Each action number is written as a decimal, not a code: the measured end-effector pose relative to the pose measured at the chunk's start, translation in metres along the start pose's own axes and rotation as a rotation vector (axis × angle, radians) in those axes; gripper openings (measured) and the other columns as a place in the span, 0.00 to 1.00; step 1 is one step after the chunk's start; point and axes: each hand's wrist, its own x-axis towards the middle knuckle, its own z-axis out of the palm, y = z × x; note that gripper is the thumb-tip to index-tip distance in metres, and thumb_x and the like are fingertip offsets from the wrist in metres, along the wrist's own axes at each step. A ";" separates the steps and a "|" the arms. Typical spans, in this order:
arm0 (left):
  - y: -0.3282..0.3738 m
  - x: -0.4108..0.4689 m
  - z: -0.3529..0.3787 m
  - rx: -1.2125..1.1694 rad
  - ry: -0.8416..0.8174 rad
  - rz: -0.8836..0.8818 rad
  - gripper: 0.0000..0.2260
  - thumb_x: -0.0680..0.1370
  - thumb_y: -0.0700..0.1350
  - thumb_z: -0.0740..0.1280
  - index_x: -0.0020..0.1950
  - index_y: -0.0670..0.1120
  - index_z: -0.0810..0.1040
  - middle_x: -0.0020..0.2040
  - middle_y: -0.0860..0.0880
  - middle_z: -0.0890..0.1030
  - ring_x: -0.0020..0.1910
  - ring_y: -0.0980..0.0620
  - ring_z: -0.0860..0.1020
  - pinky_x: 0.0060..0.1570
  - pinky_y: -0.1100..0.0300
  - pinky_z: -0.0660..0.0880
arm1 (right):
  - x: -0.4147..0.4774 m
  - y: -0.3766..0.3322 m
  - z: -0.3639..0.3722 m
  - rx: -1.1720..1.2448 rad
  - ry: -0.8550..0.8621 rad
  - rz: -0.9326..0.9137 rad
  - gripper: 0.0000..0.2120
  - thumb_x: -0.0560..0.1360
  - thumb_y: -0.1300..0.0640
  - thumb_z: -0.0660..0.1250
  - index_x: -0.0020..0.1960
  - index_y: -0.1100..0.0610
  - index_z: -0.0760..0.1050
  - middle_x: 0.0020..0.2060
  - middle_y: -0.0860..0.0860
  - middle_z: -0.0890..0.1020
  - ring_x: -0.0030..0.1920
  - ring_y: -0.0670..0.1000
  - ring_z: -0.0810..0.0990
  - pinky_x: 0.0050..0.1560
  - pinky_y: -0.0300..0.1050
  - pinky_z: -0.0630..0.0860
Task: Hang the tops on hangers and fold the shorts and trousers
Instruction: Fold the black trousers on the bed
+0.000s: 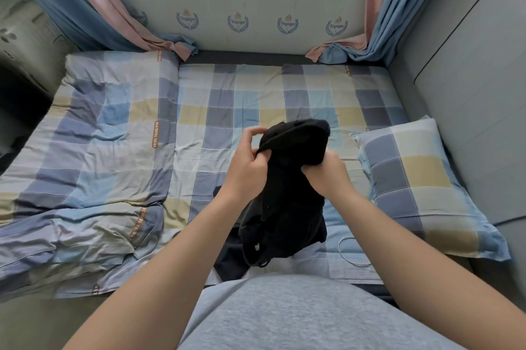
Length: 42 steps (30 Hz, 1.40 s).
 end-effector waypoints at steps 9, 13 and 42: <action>-0.020 0.006 -0.033 0.487 0.316 -0.044 0.23 0.77 0.32 0.54 0.62 0.51 0.80 0.47 0.54 0.82 0.45 0.58 0.78 0.44 0.65 0.74 | 0.012 0.068 -0.005 0.089 0.071 0.236 0.13 0.75 0.65 0.57 0.41 0.52 0.77 0.38 0.50 0.79 0.47 0.58 0.78 0.39 0.45 0.70; -0.039 0.018 -0.053 0.854 0.218 -0.241 0.18 0.80 0.39 0.56 0.67 0.50 0.76 0.63 0.45 0.78 0.62 0.41 0.74 0.58 0.48 0.74 | 0.018 0.035 -0.041 0.315 0.048 -0.016 0.15 0.81 0.64 0.57 0.47 0.49 0.78 0.41 0.46 0.81 0.45 0.49 0.78 0.42 0.41 0.73; -0.067 0.025 -0.083 1.107 -0.092 -0.142 0.02 0.79 0.42 0.67 0.52 0.46 0.77 0.46 0.45 0.79 0.45 0.43 0.77 0.40 0.56 0.68 | 0.032 0.128 -0.049 -0.684 0.199 0.098 0.07 0.76 0.65 0.59 0.50 0.54 0.68 0.53 0.55 0.75 0.52 0.61 0.77 0.43 0.50 0.70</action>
